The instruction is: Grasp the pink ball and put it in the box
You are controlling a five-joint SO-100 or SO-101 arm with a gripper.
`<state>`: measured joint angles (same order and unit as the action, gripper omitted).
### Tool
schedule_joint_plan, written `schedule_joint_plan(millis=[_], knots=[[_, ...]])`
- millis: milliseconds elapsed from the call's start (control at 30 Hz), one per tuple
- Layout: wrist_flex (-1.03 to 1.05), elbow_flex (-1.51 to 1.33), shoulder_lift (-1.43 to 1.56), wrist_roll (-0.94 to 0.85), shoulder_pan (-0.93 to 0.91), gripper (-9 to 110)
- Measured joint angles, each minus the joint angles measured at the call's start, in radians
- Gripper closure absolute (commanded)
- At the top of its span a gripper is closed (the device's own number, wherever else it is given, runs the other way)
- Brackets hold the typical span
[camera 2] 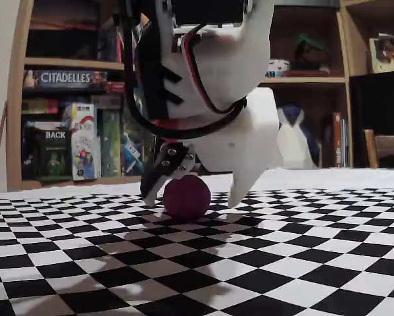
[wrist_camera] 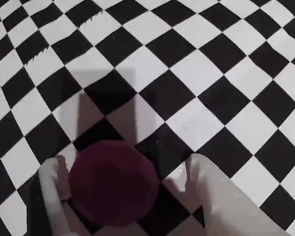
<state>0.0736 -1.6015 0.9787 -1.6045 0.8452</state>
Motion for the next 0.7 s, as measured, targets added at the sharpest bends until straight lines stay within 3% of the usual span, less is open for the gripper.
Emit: schedule_joint_plan(millis=[433,700], knots=[[0.0,0.002,0.0,0.0,0.008,72],[0.0,0.002,0.0,0.0,0.008,98]])
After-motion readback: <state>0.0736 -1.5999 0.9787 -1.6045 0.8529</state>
